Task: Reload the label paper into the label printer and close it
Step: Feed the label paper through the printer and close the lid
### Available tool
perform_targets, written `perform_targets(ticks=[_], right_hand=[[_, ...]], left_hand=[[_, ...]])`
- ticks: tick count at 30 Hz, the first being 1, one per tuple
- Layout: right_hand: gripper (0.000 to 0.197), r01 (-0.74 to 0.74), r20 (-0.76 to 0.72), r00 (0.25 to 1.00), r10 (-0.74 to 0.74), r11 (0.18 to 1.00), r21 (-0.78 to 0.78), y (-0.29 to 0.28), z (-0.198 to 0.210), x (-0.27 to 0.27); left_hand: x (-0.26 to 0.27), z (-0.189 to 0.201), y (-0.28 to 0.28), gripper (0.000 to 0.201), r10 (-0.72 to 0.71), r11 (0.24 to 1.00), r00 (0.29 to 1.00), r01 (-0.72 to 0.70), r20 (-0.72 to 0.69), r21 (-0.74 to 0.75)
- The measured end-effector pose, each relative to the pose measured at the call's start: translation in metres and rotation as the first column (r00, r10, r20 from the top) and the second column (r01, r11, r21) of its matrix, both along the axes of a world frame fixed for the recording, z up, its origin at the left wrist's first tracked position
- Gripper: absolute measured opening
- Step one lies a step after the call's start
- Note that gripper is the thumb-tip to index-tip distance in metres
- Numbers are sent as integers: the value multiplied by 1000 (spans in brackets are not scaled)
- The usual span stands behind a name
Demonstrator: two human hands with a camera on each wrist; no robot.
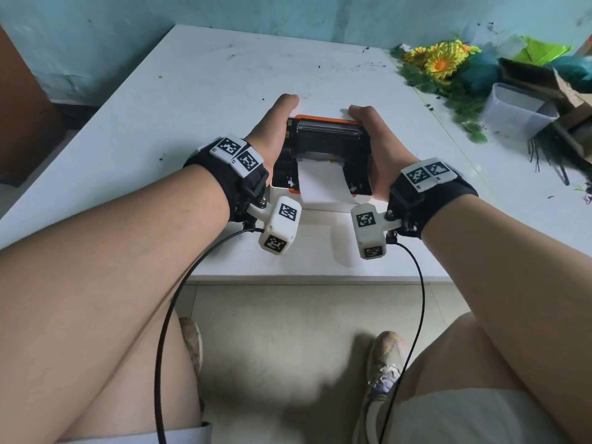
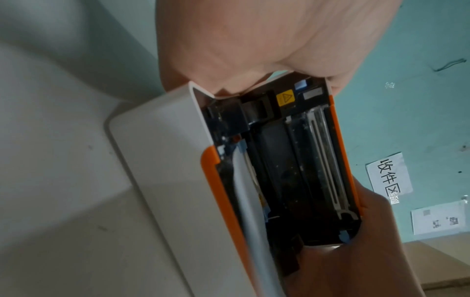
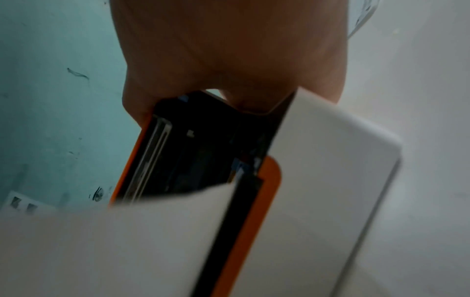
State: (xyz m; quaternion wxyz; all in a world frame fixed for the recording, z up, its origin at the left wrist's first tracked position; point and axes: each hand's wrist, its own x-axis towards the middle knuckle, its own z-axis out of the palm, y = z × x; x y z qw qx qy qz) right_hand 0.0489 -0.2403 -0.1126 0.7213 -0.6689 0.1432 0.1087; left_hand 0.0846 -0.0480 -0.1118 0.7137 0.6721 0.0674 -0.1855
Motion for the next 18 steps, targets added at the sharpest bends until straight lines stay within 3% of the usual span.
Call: perform_targets(ticks=[7, 12, 16, 18], right_hand=[[68, 0, 1, 1000, 0, 1000, 23, -1, -1, 0], [57, 0, -11, 1000, 0, 1000, 14, -2, 2, 1], [47, 7, -16, 1000, -7, 1000, 0, -2, 3, 1], [48, 7, -10, 1000, -7, 1000, -3, -2, 3, 1]], left_hand=[[-3, -2, 0, 58, 10, 1000, 1000, -10, 17, 4], [-6, 1, -1, 62, 19, 1000, 1000, -19, 3, -15], [-2, -2, -1, 100, 52, 994, 999, -52, -3, 101], [-5, 3, 2, 107, 87, 970, 994, -99, 66, 222]])
